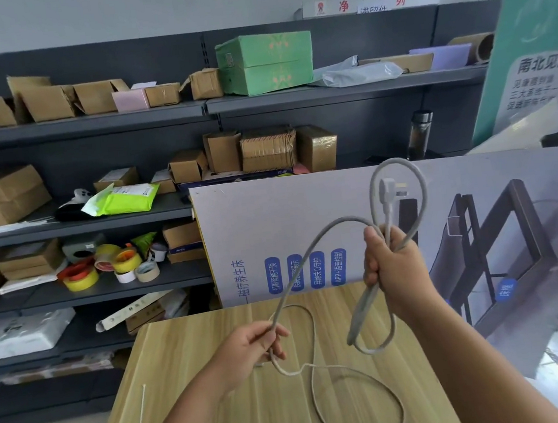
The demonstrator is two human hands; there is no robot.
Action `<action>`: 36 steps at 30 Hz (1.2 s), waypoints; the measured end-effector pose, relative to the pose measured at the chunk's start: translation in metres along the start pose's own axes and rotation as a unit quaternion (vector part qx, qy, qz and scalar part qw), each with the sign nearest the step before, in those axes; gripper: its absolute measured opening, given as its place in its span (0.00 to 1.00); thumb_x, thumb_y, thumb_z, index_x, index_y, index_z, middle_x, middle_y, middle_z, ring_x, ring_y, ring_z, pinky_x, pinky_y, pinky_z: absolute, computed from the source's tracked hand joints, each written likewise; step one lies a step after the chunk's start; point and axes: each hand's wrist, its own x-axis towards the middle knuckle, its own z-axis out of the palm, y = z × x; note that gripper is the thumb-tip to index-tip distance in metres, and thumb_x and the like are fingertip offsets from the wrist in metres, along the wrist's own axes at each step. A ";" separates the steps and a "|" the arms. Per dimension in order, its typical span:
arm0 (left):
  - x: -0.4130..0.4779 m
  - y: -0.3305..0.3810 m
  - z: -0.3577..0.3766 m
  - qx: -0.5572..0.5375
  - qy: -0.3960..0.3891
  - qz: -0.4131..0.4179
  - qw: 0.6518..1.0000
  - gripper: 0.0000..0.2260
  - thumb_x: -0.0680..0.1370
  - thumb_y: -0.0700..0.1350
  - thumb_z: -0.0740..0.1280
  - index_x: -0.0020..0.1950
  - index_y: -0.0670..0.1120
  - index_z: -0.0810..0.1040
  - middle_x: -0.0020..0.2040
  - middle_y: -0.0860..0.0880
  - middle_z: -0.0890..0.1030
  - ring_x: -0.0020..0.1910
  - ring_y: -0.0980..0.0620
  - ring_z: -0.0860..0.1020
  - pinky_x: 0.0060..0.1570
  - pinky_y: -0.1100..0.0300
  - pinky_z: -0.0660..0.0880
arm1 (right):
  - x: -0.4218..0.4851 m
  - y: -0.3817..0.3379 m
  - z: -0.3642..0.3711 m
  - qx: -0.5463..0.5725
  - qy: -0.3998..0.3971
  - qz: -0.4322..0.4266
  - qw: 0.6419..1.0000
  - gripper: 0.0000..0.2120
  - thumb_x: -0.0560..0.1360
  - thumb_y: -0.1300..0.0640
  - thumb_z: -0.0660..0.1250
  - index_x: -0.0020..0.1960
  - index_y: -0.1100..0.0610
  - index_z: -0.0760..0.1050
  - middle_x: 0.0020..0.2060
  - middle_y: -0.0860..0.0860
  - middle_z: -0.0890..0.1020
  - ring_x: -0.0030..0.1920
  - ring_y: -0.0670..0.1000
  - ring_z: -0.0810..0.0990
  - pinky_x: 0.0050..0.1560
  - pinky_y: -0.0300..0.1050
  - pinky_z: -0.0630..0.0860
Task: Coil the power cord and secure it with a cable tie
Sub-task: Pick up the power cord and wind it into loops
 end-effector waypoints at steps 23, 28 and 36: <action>0.000 0.065 0.033 0.127 -0.019 0.082 0.988 0.38 0.78 0.43 0.68 0.76 0.66 0.49 0.66 0.59 0.66 0.61 0.64 0.73 0.59 0.67 0.71 | -0.033 0.038 0.033 -0.051 -0.170 0.087 0.980 0.08 0.73 0.60 0.71 0.38 0.61 0.75 0.28 0.52 0.73 0.30 0.51 0.70 0.33 0.47 0.68; 0.008 0.027 0.044 0.069 -0.141 0.039 0.987 0.41 0.71 0.30 0.66 0.78 0.59 0.57 0.73 0.66 0.62 0.75 0.63 0.58 0.62 0.73 0.64 | -0.030 0.021 0.031 -0.043 -0.131 0.050 0.989 0.08 0.73 0.58 0.71 0.38 0.58 0.74 0.25 0.48 0.68 0.30 0.48 0.68 0.37 0.43 0.68; 0.020 -0.010 0.073 0.138 -0.137 -0.031 0.980 0.11 0.82 0.42 0.60 0.62 0.49 0.77 0.57 0.56 0.78 0.55 0.61 0.76 0.55 0.73 0.70 | -0.029 -0.001 0.031 0.130 -0.209 0.057 0.968 0.10 0.76 0.54 0.64 0.39 0.59 0.75 0.20 0.50 0.67 0.22 0.50 0.70 0.33 0.46 0.76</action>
